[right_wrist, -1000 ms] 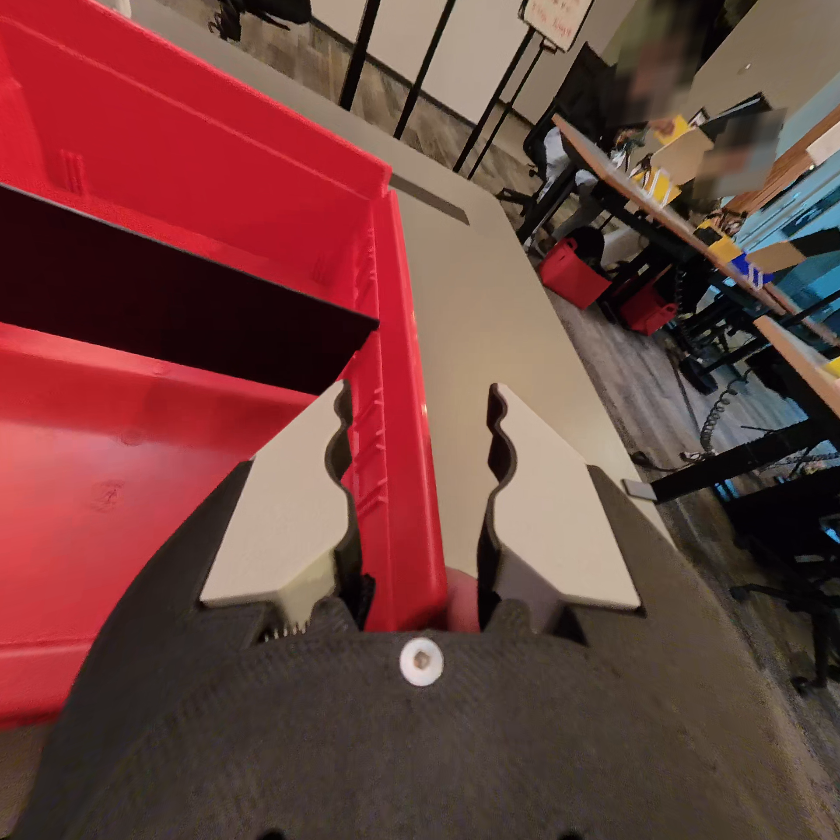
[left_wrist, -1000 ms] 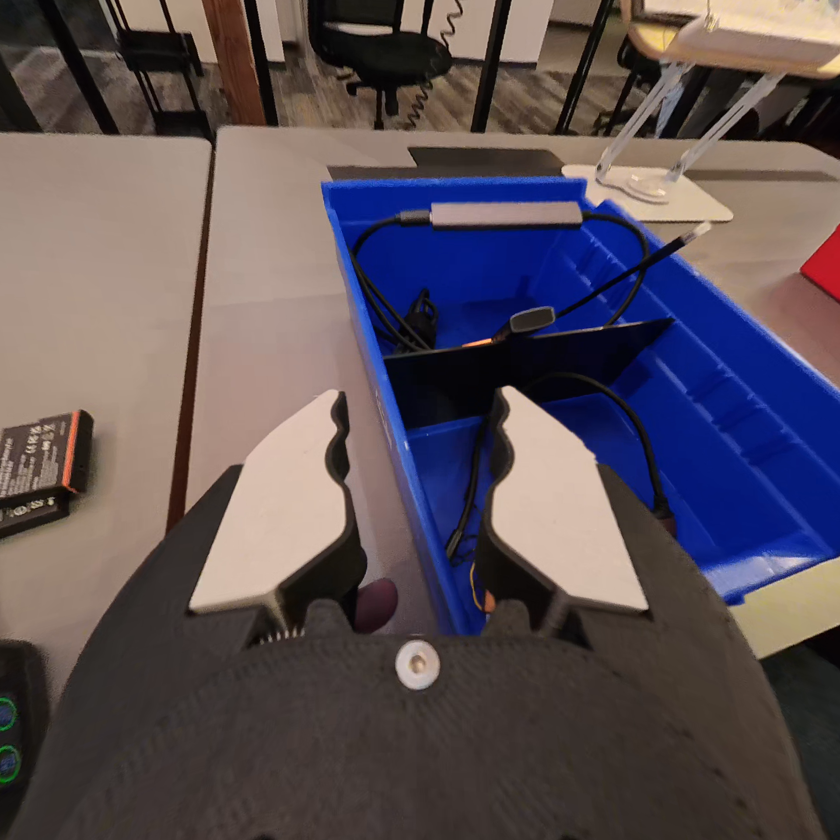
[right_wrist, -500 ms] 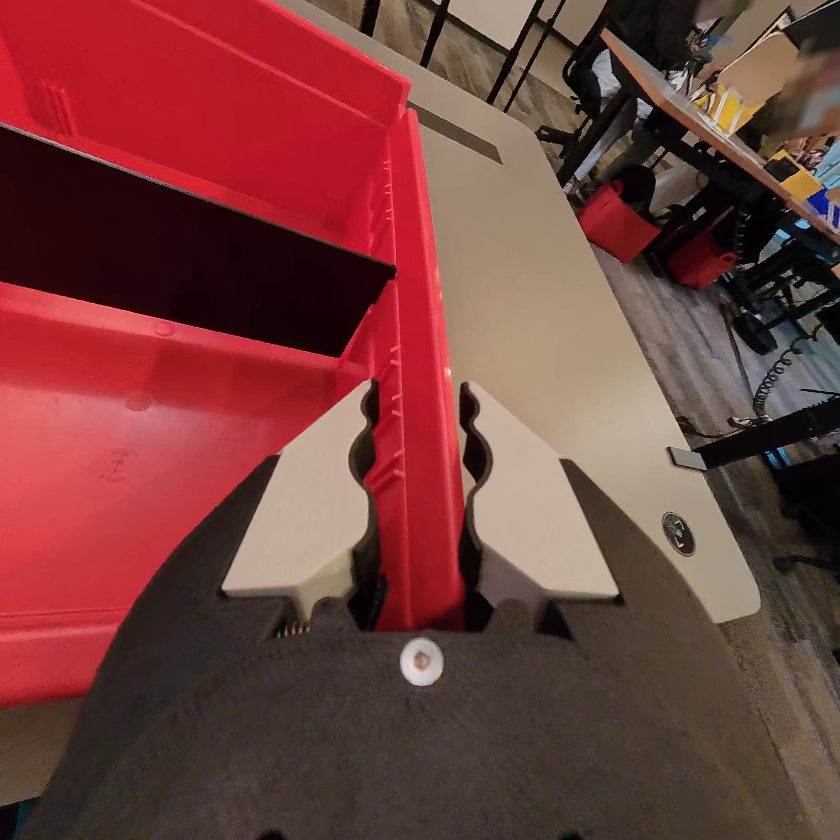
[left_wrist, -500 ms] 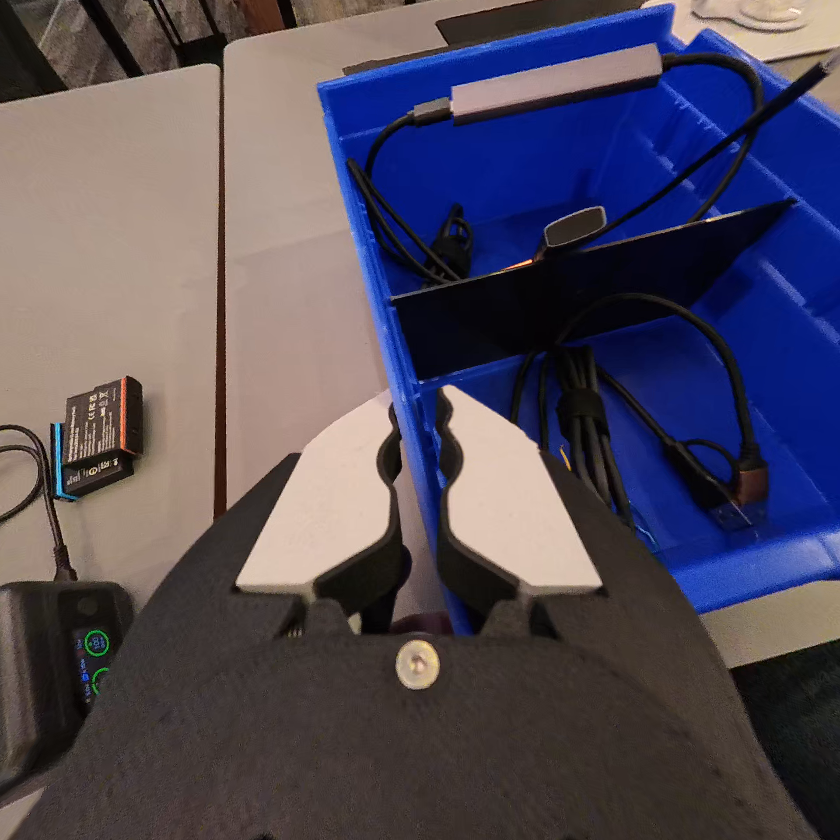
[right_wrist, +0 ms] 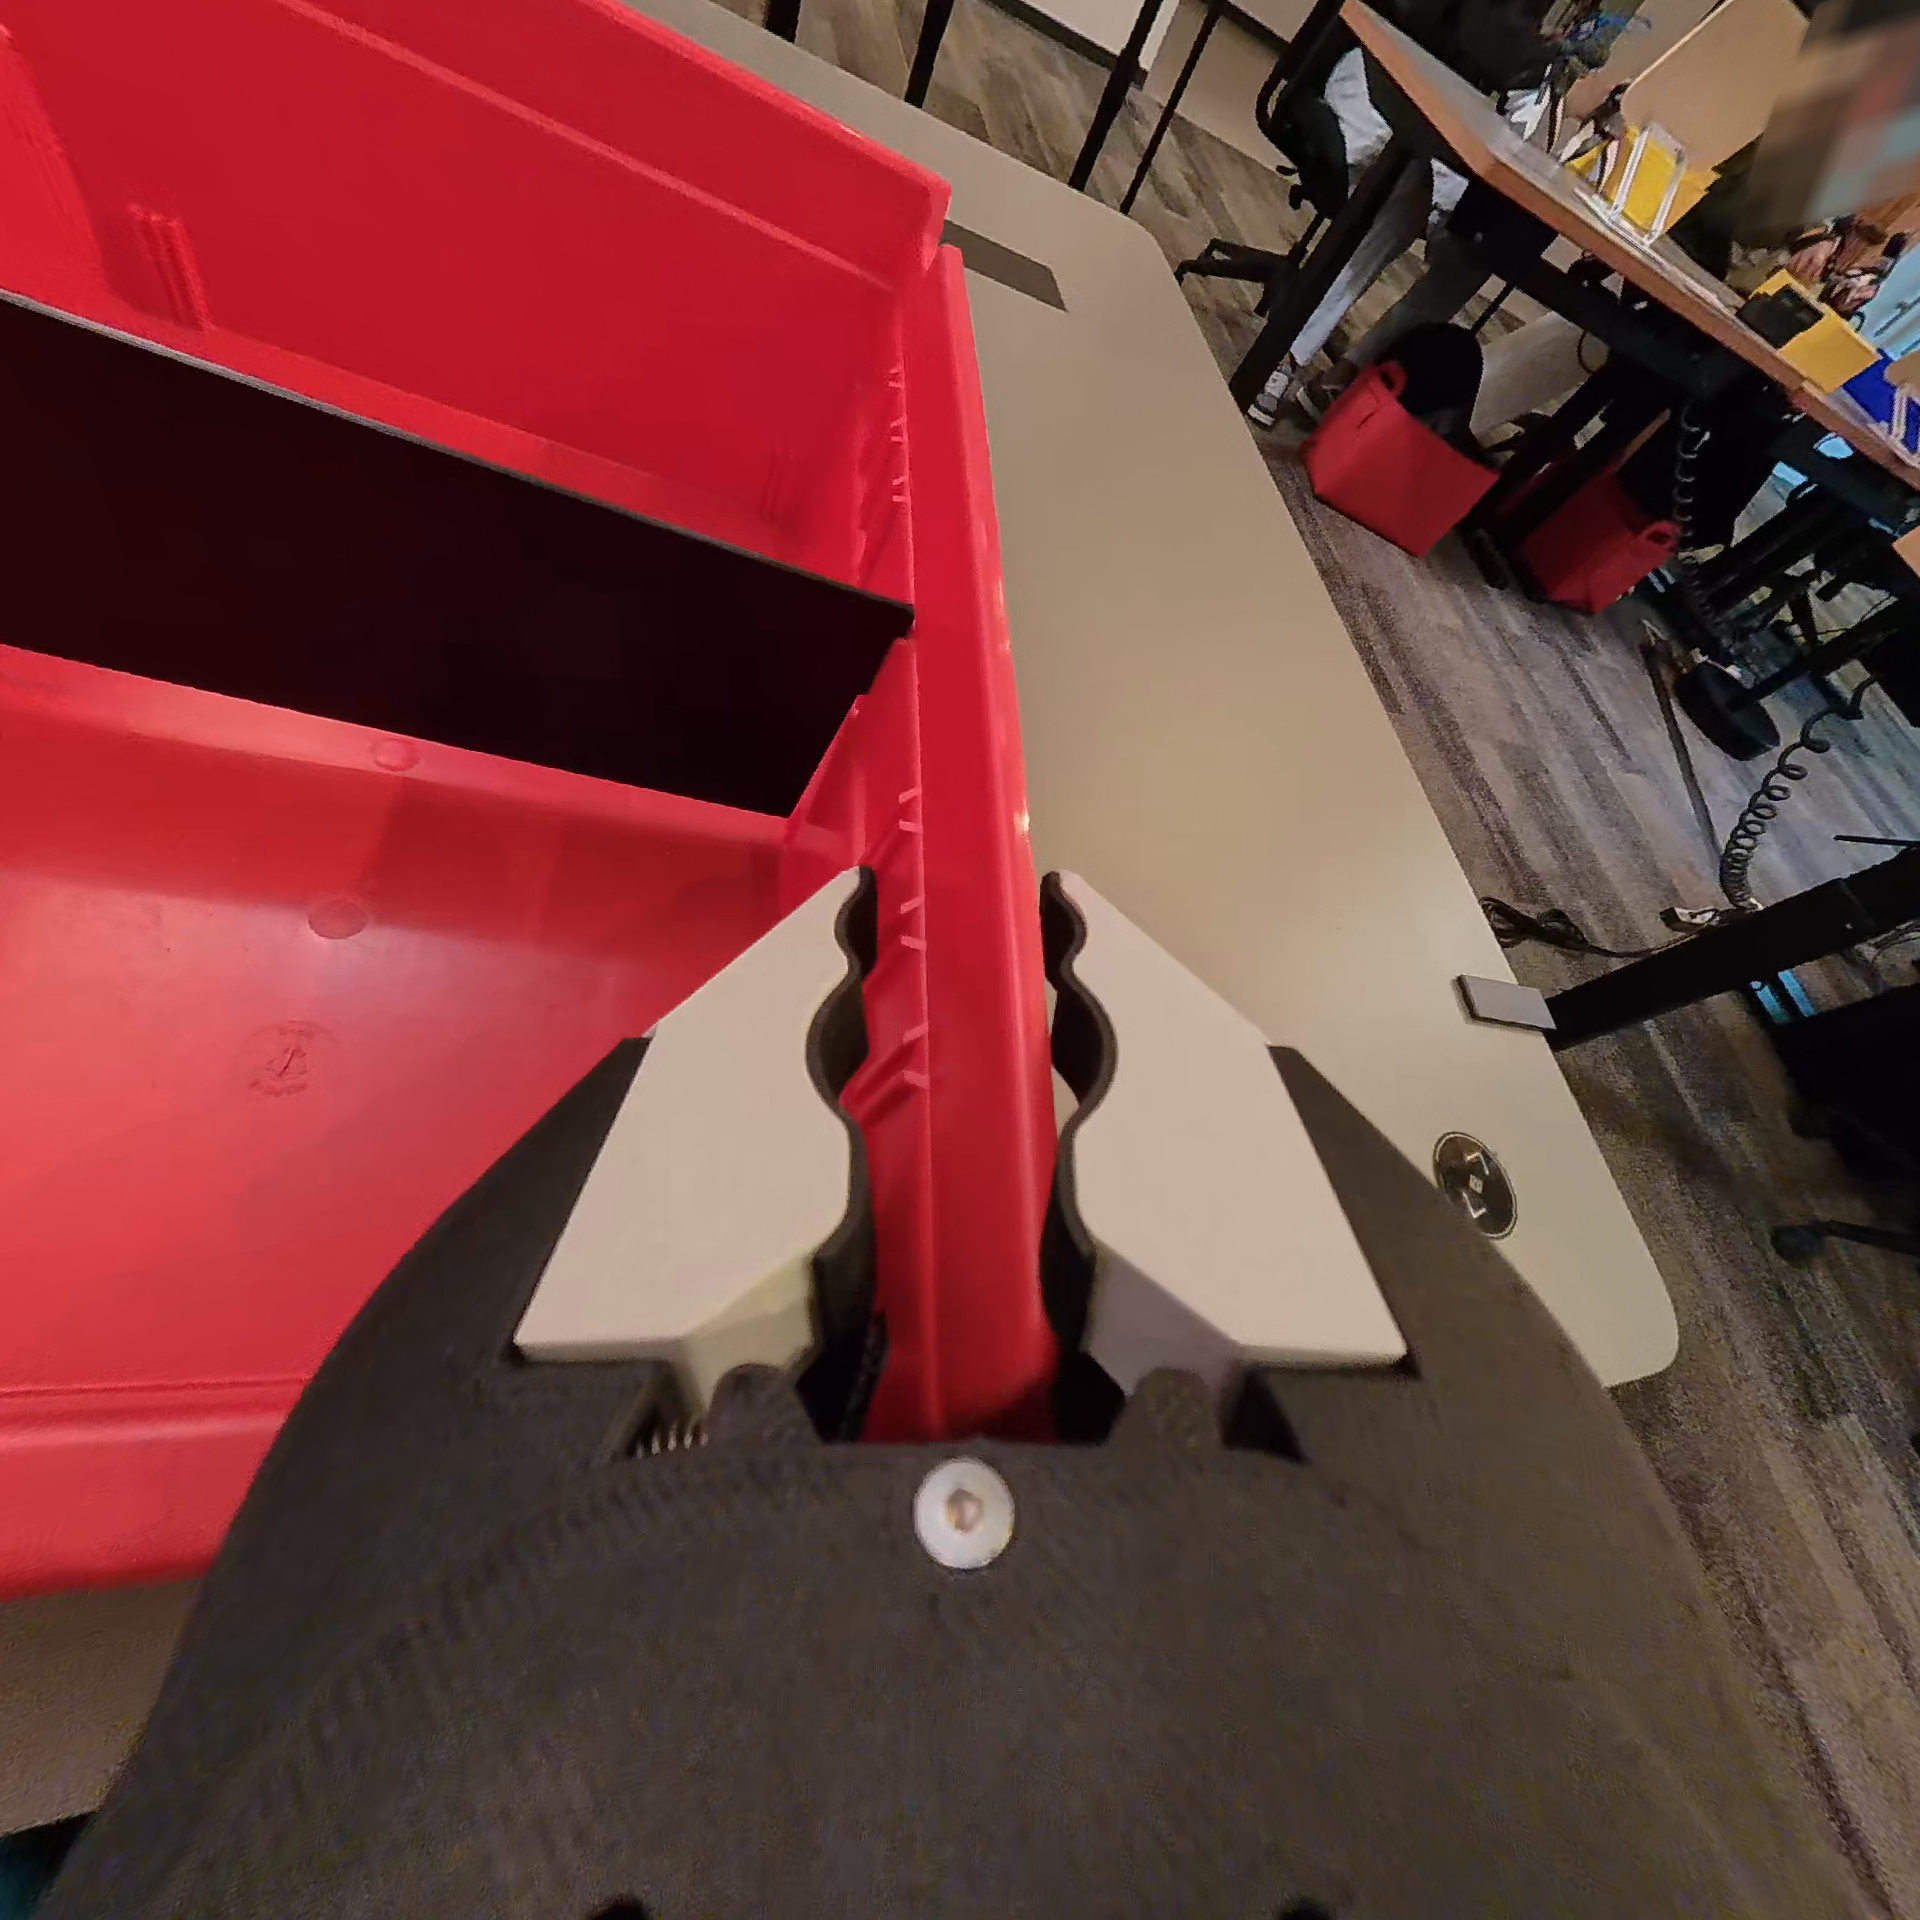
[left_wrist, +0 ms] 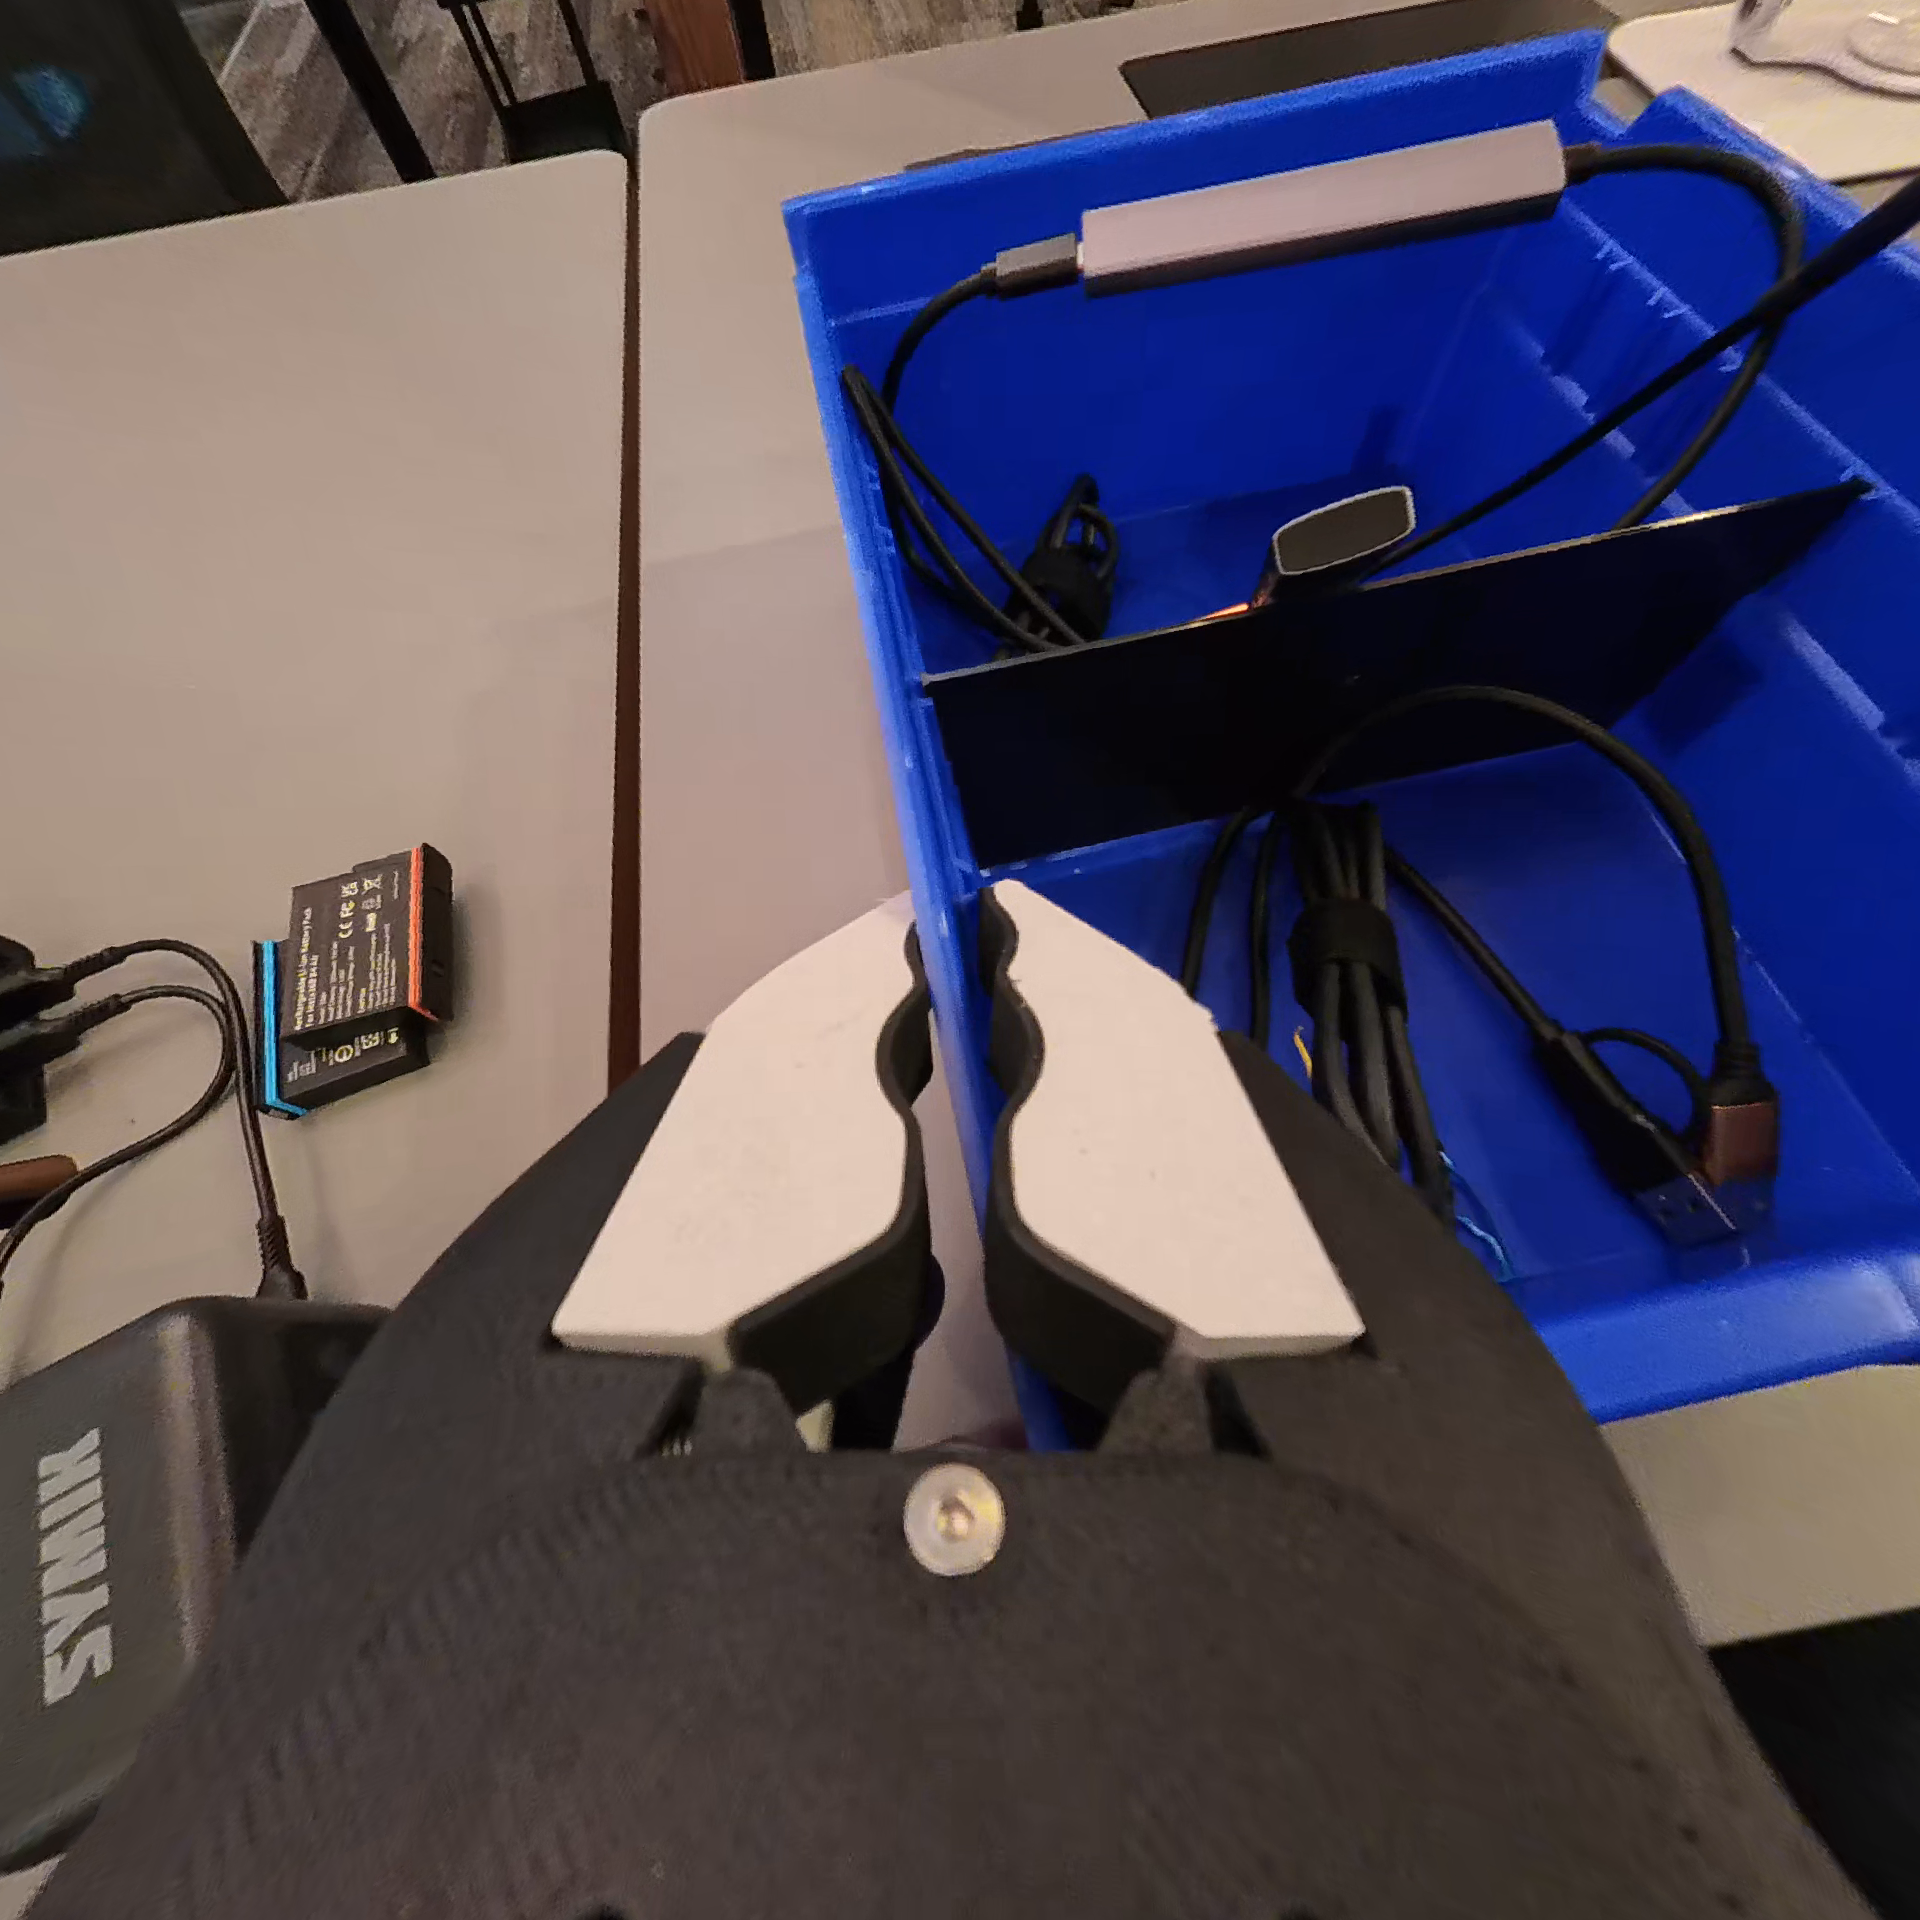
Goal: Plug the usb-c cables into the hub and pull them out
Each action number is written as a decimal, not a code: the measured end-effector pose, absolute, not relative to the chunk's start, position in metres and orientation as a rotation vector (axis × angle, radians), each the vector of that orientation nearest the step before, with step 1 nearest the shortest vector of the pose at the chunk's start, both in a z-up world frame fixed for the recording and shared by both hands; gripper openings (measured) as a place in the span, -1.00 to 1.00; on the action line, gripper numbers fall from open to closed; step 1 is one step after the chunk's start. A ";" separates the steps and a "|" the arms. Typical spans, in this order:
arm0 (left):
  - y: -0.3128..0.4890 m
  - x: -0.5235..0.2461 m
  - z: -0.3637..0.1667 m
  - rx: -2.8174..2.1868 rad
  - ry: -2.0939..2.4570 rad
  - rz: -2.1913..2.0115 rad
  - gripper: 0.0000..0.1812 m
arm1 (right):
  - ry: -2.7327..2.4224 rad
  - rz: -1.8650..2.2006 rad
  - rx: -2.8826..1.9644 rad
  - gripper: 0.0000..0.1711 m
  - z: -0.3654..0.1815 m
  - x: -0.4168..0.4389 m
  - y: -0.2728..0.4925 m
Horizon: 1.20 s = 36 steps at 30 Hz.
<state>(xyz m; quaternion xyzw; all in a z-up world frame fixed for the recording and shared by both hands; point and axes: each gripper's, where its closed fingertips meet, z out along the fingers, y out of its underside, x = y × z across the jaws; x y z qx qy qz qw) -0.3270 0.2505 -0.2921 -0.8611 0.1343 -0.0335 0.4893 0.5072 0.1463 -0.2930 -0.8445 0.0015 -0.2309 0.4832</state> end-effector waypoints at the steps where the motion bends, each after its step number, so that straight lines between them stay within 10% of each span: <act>1: 0.251 -0.327 -0.292 -2.086 0.321 -0.094 -0.94 | 0.000 -0.561 -2.056 -0.67 -0.293 0.508 0.147; 18: 0.247 -0.330 -0.224 -1.846 0.230 -0.070 -0.15 | -0.194 -0.844 -1.819 -0.17 -0.197 0.476 0.149; 36: 0.244 -0.222 -0.188 -1.746 0.820 0.101 -0.36 | -0.387 -0.089 -1.671 -0.69 -0.149 0.223 0.209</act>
